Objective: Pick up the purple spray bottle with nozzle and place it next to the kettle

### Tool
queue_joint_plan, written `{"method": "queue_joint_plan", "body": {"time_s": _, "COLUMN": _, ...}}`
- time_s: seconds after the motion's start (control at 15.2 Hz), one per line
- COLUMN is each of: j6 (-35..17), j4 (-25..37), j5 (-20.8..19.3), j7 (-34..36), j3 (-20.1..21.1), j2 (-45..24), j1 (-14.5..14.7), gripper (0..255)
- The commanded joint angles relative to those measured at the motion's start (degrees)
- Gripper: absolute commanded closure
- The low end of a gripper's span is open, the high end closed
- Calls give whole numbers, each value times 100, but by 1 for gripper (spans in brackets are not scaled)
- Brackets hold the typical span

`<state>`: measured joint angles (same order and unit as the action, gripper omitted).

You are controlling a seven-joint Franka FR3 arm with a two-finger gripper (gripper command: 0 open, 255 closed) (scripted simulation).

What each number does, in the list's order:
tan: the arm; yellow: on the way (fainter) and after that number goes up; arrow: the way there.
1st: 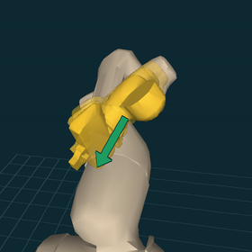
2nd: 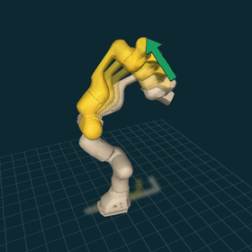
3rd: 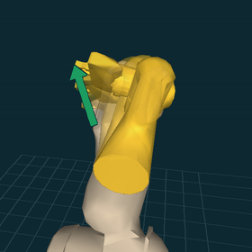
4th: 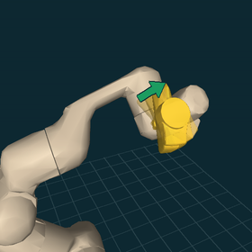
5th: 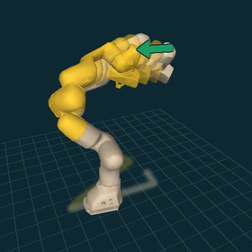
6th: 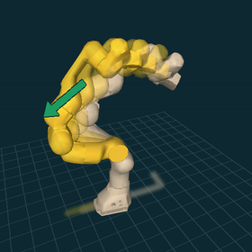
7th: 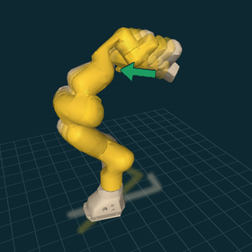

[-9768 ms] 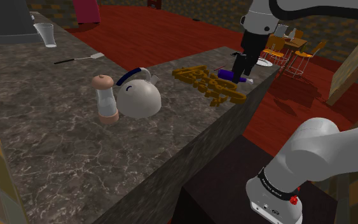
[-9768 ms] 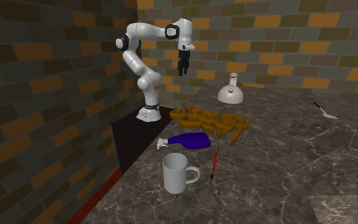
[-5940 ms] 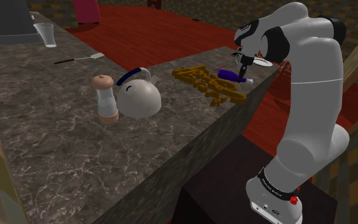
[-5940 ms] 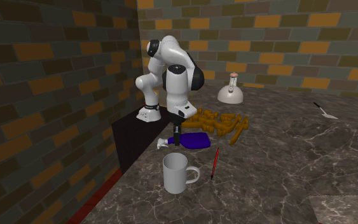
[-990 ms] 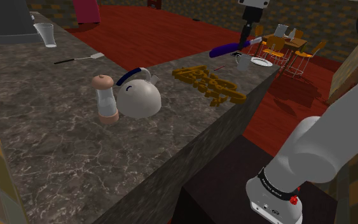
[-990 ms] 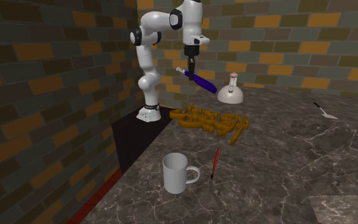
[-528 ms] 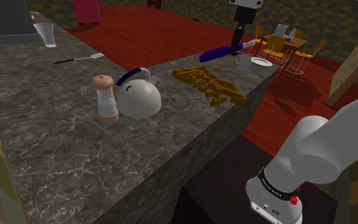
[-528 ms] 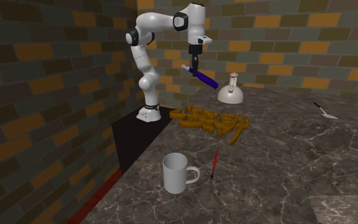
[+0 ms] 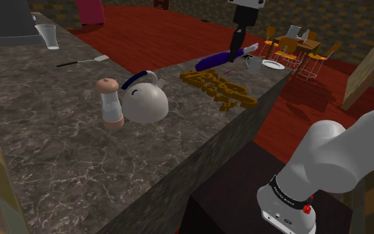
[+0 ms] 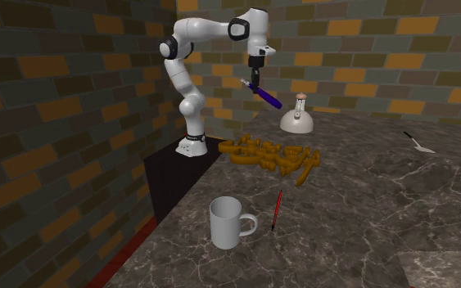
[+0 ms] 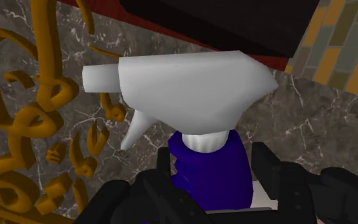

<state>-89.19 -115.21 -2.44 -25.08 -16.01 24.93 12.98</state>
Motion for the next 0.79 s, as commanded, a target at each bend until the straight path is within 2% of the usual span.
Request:
{"method": "queue_joint_plan", "body": {"time_s": 0.0, "j6": -28, "j4": -108, "j5": 81, "j7": 302, "j3": 219, "j2": 83, "j1": 84, "gripper": 255}}
{"method": "queue_joint_plan", "body": {"time_s": 0.73, "j6": -191, "j4": -234, "j5": 607, "j7": 1839, "j3": 1373, "j2": 105, "j1": 595, "gripper": 255}}
